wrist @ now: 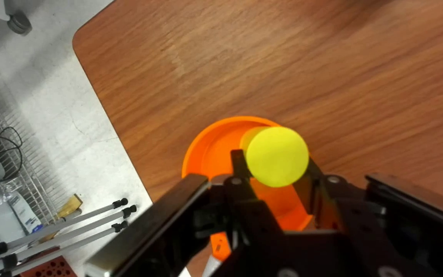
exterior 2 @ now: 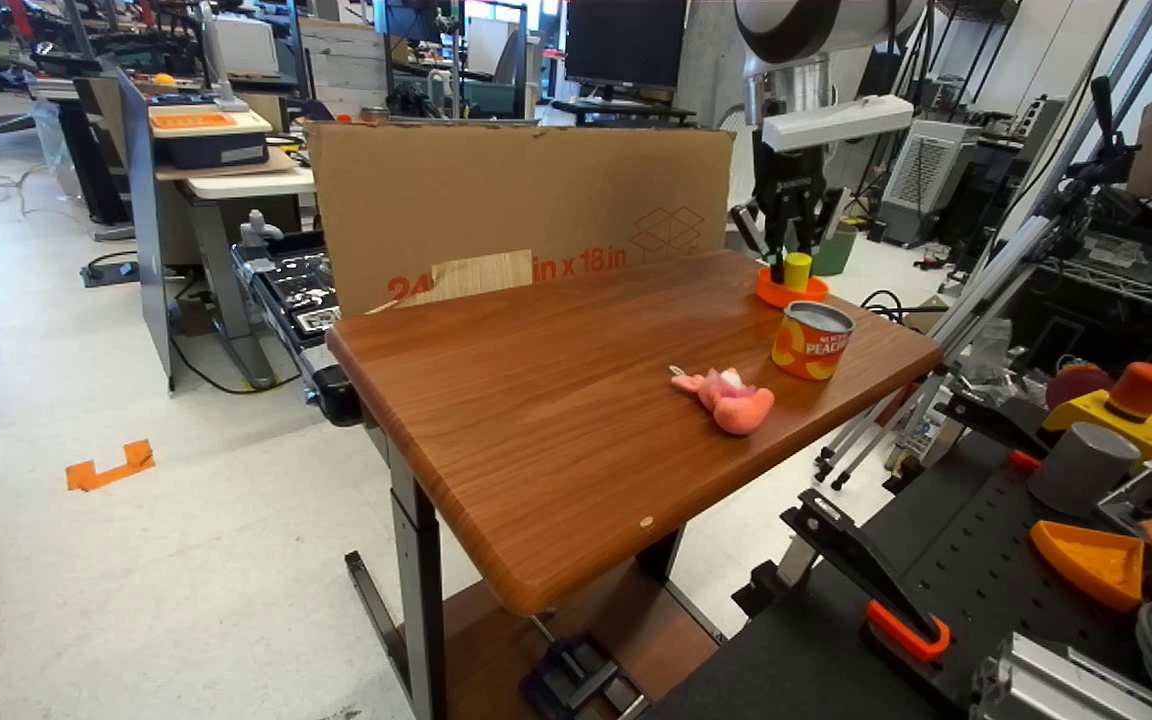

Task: Remove the yellow object from the orange bowl

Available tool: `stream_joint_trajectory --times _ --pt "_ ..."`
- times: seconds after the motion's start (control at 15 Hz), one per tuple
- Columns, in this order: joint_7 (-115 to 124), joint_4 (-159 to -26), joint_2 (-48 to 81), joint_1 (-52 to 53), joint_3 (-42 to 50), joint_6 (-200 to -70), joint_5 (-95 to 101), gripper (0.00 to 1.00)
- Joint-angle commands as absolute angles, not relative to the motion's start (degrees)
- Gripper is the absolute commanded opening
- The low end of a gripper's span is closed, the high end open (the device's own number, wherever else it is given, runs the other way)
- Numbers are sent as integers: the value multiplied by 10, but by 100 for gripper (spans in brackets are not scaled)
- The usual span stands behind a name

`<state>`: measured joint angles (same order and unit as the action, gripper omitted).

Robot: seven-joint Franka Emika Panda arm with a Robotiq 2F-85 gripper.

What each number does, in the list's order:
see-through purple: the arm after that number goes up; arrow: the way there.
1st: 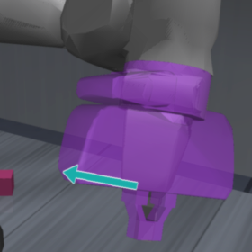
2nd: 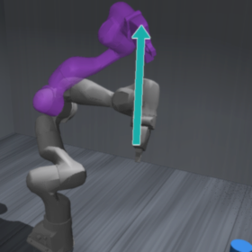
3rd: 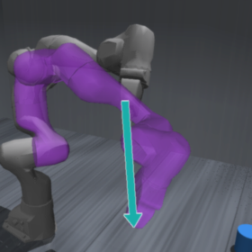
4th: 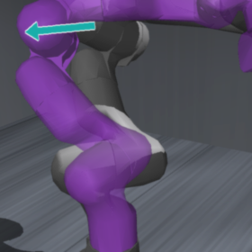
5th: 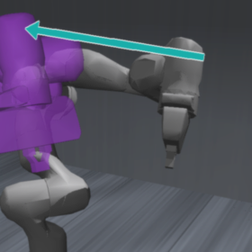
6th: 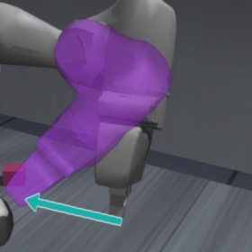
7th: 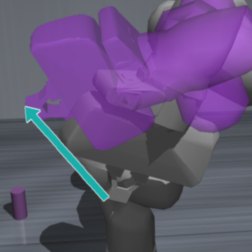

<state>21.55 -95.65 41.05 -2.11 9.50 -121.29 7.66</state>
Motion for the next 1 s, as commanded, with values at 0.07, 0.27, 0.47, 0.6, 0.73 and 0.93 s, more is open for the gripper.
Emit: stream_joint_trajectory --times 0.07,0.27,0.47,0.6,0.73,0.93 --pt "213 -950 386 -23 88 -1162 38 17" --pt "234 -955 354 -15 97 -1118 35 17" --pt "246 -952 322 -18 93 -1086 29 17" --pt "232 -928 323 -29 74 -1064 -7 17" --pt "229 -894 346 -34 55 -1057 -59 17" --pt "231 -823 398 -42 30 -1055 -141 17"
